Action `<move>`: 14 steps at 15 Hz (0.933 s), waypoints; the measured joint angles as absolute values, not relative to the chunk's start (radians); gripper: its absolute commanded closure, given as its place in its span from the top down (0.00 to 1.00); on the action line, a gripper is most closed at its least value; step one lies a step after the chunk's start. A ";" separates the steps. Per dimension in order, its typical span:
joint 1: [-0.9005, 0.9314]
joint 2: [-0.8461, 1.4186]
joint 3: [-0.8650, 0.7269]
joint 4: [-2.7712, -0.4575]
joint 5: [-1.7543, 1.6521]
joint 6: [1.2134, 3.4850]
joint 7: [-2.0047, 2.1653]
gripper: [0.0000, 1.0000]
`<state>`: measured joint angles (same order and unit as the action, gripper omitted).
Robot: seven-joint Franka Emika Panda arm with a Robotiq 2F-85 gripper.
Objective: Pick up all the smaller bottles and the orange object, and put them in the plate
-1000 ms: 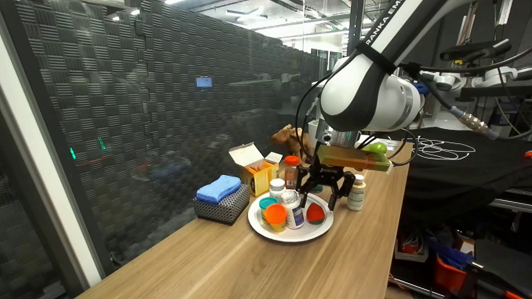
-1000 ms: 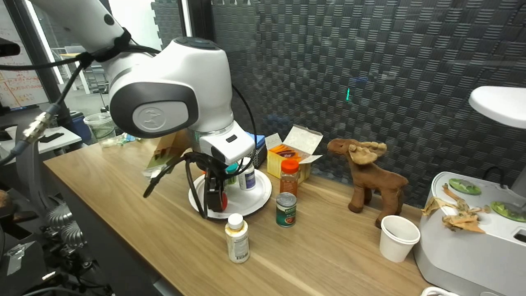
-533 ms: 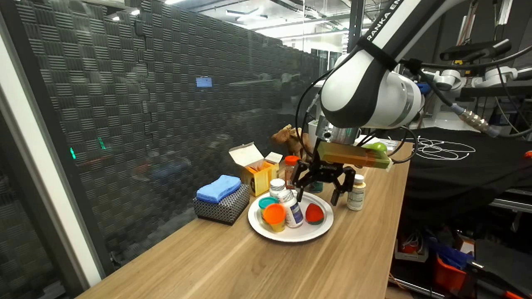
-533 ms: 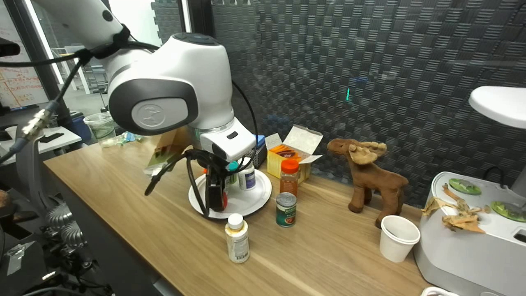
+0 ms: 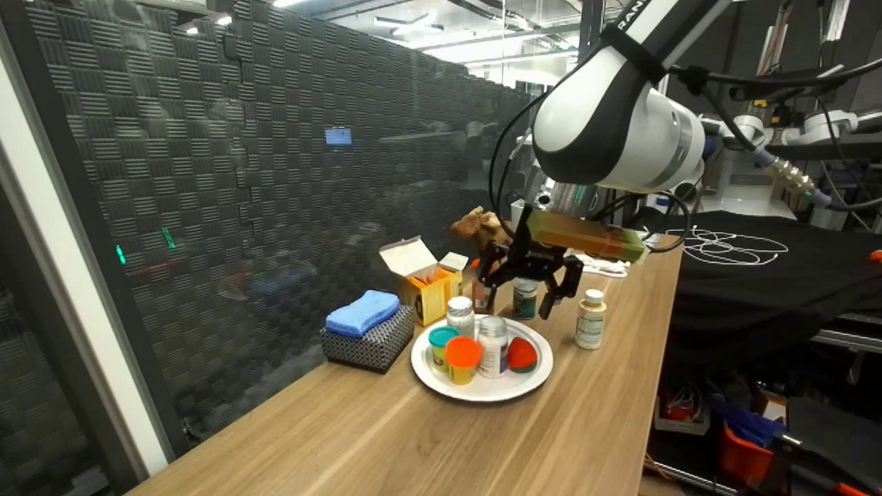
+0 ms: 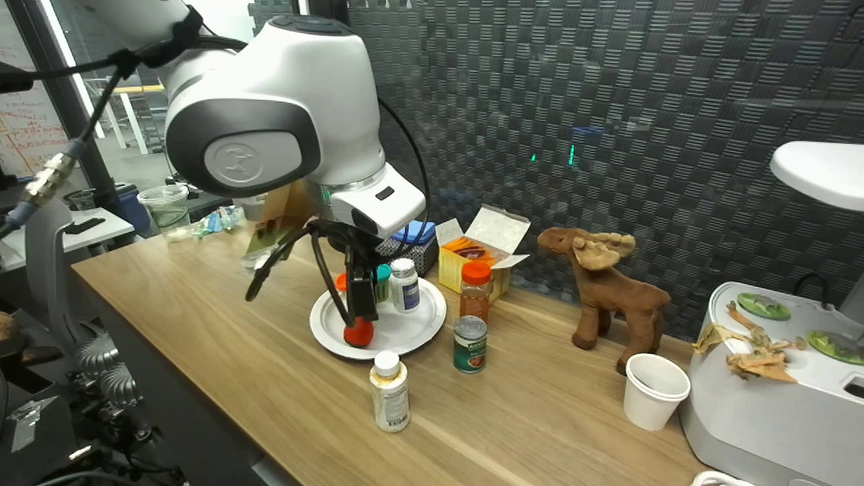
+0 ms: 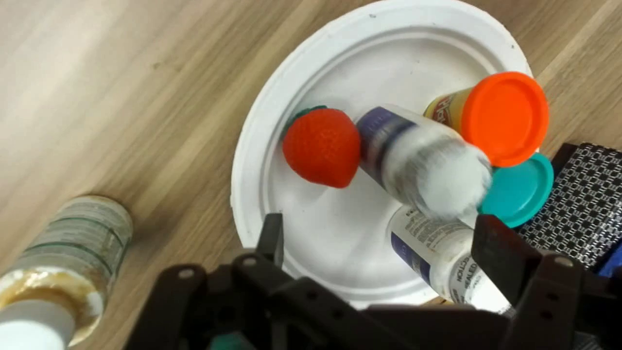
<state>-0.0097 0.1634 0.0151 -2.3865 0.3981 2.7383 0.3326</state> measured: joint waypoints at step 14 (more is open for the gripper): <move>-0.008 0.130 -0.077 -2.305 0.032 2.586 0.414 1.00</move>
